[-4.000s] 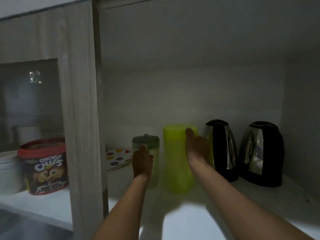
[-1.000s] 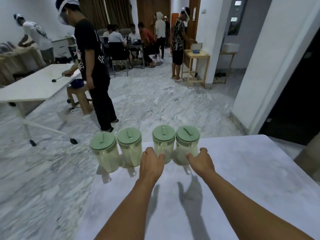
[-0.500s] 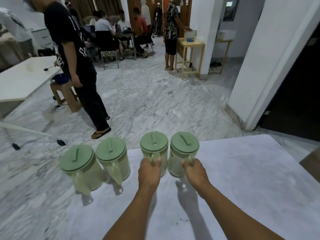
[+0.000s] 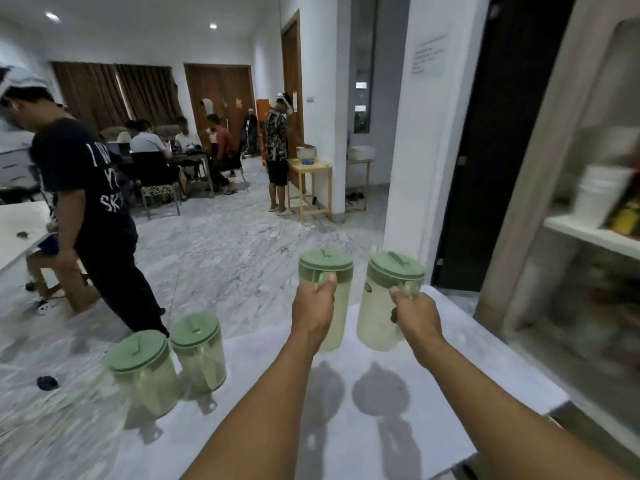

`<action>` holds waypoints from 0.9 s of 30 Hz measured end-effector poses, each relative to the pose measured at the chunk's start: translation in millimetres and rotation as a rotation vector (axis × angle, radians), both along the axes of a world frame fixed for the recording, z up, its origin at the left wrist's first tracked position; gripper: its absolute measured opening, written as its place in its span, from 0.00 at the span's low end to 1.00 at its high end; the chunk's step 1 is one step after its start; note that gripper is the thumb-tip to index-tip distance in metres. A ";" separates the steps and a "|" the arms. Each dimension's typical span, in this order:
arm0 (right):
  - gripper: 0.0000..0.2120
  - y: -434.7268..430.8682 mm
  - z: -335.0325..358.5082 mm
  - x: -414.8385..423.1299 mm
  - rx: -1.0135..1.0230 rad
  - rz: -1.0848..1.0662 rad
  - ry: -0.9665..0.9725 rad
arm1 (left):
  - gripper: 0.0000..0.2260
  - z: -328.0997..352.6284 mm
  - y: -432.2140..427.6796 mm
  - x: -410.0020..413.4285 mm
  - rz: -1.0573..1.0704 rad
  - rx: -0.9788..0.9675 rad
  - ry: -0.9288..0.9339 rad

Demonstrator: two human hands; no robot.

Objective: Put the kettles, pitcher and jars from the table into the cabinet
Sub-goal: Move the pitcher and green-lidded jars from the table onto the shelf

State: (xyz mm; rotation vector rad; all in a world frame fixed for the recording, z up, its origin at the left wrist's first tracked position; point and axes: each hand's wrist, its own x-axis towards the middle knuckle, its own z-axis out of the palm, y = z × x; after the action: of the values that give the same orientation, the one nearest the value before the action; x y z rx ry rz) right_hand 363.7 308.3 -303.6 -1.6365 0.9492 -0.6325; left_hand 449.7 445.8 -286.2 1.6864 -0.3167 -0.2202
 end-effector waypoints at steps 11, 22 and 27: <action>0.15 -76.0 107.7 -235.0 -0.257 -0.621 -0.160 | 0.15 93.4 -130.7 -186.2 -0.414 -0.178 -0.102; 0.14 -176.1 159.9 -498.0 -0.472 -1.097 -0.110 | 0.15 139.8 -303.1 -438.3 -0.834 -0.336 -0.080; 0.14 -229.7 166.2 -602.9 -0.528 -1.165 -0.053 | 0.15 143.2 -373.4 -541.1 -0.929 -0.363 -0.043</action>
State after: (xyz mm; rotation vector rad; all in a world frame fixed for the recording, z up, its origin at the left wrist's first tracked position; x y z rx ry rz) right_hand -239.2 78.5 -137.4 -1.3436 1.7896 -1.8128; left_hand -91.4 72.5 -143.0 1.0859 -1.0961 -0.7595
